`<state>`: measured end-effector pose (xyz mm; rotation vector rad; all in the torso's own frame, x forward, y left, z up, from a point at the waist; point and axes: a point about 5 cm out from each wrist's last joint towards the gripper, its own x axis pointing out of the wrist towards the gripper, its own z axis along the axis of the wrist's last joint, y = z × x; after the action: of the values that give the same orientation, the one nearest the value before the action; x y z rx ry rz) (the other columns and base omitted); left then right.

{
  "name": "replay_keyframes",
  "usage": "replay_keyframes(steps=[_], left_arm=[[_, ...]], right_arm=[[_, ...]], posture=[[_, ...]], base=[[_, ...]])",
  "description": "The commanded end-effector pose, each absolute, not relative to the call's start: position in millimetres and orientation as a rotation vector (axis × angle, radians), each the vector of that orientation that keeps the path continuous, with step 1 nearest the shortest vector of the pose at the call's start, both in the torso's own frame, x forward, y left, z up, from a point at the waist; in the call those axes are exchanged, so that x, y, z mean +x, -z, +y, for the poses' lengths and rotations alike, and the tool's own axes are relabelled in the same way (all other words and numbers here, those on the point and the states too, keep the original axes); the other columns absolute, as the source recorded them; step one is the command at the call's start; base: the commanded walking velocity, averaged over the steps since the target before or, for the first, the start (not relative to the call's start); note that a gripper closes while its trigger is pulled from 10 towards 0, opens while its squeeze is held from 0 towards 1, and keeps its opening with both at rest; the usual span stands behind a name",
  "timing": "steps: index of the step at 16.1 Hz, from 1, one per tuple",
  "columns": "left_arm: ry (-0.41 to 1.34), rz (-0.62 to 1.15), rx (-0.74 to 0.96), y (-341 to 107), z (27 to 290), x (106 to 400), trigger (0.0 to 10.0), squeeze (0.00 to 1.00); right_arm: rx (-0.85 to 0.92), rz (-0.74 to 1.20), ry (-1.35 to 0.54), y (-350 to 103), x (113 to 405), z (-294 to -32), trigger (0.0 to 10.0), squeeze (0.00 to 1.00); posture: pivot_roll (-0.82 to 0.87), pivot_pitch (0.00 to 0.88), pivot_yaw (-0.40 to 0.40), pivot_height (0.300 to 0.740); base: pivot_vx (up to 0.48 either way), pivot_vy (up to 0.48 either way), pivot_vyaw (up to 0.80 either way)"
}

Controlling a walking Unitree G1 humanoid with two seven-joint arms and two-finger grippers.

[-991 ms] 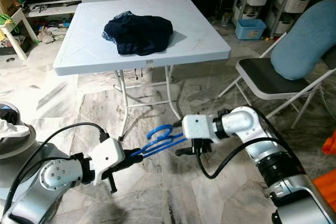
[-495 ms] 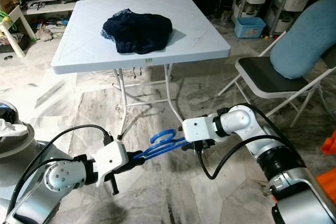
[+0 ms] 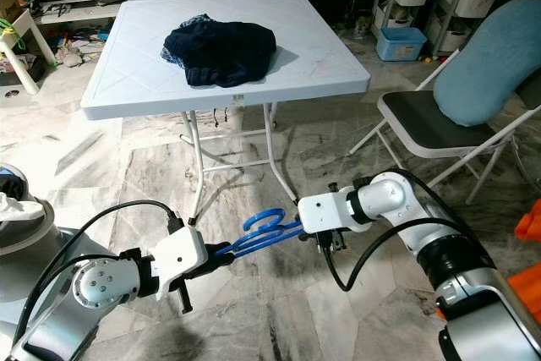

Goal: Hang hanger

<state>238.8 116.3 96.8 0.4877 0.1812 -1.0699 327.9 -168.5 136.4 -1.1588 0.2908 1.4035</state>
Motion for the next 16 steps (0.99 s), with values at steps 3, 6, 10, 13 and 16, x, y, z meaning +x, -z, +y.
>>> replay_keyframes(steps=[3,6,10,13,16], left_arm=[[1.079,0.168,0.507,-98,114,238,10.0,0.00],[1.087,0.171,0.529,-97,115,238,10.0,0.00],[1.085,0.171,0.523,-96,115,237,10.0,0.00],[1.067,0.181,0.530,-94,117,239,10.0,1.00],[0.987,0.097,0.540,-102,119,248,10.0,1.00]], right_arm=[[-1.203,0.278,-1.394,-140,332,-168,0.0,0.00],[-1.200,0.279,-1.394,-139,332,-168,0.0,0.00],[-1.201,0.285,-1.378,-141,335,-171,0.0,0.00],[-1.194,0.289,-1.381,-138,334,-172,0.0,0.00],[-1.184,0.294,-1.381,-136,333,-173,0.0,0.00]], posture=[[0.00,0.069,-0.011,0.740],[0.00,0.069,-0.010,0.740],[0.00,0.073,-0.010,0.740],[0.00,0.075,-0.009,0.740],[0.00,0.080,-0.005,0.740]], base=[[0.000,0.000,0.00],[0.000,0.000,0.00],[0.000,0.000,0.00],[0.000,0.000,0.00],[0.000,0.000,0.00]])
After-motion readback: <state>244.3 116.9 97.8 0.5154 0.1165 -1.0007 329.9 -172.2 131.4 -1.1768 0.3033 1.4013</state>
